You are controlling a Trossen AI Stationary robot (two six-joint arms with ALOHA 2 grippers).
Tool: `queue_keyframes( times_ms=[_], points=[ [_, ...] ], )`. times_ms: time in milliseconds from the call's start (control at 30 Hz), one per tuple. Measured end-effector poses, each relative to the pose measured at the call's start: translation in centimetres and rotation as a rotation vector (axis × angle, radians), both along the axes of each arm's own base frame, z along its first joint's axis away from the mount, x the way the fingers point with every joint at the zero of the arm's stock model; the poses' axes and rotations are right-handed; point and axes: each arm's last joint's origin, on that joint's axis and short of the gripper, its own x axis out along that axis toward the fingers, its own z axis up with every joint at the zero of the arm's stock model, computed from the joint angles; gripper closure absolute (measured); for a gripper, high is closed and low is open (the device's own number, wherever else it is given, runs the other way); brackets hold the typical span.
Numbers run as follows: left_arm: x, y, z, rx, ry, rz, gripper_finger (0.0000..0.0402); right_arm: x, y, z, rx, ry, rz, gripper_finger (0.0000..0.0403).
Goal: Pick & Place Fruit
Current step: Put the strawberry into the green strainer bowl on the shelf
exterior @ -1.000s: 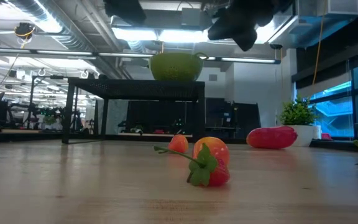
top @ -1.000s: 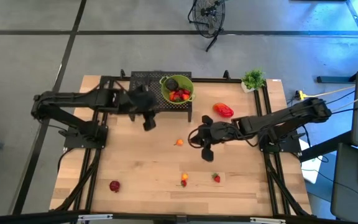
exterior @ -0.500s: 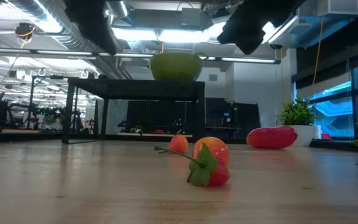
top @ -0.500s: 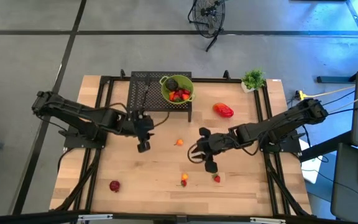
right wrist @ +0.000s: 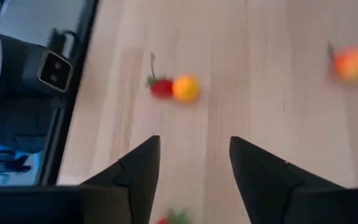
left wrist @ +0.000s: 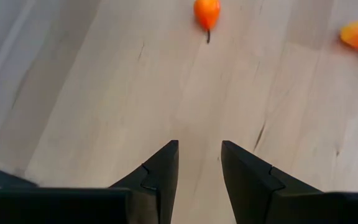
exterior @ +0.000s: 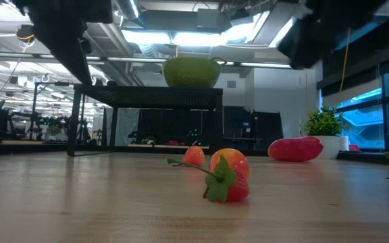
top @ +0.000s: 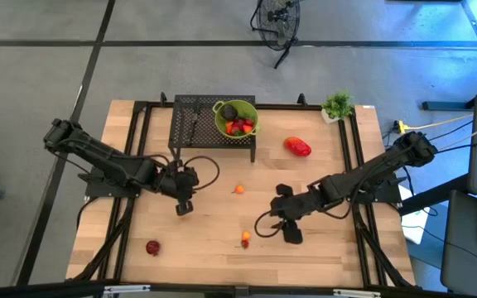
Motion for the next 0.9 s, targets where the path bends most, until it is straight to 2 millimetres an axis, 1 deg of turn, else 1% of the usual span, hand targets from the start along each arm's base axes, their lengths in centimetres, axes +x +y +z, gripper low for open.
queue_keyframes(
  times_ms=[167, 333, 667, 900],
  points=[
    [-0.1, -0.1, -0.2, 0.001, 0.006, -0.002, 0.0286, -1.0, 0.2, -0.6, 0.085, 0.153, -0.166, 0.0200],
    [-0.1, 0.0, -0.2, 0.014, 0.004, -0.001, 0.0286, -1.7, 0.5, -1.0, 0.165, 0.253, -0.319, 0.0207],
    [0.0, 0.1, -0.2, 0.044, -0.006, 0.011, 0.0286, -2.8, 2.2, -1.0, 0.365, 0.409, -0.448, 0.0237],
    [0.0, 0.1, -0.2, 0.054, -0.009, 0.016, 0.0285, -3.6, 3.4, -1.0, 0.500, 0.506, -0.632, 0.0252]
  ],
)
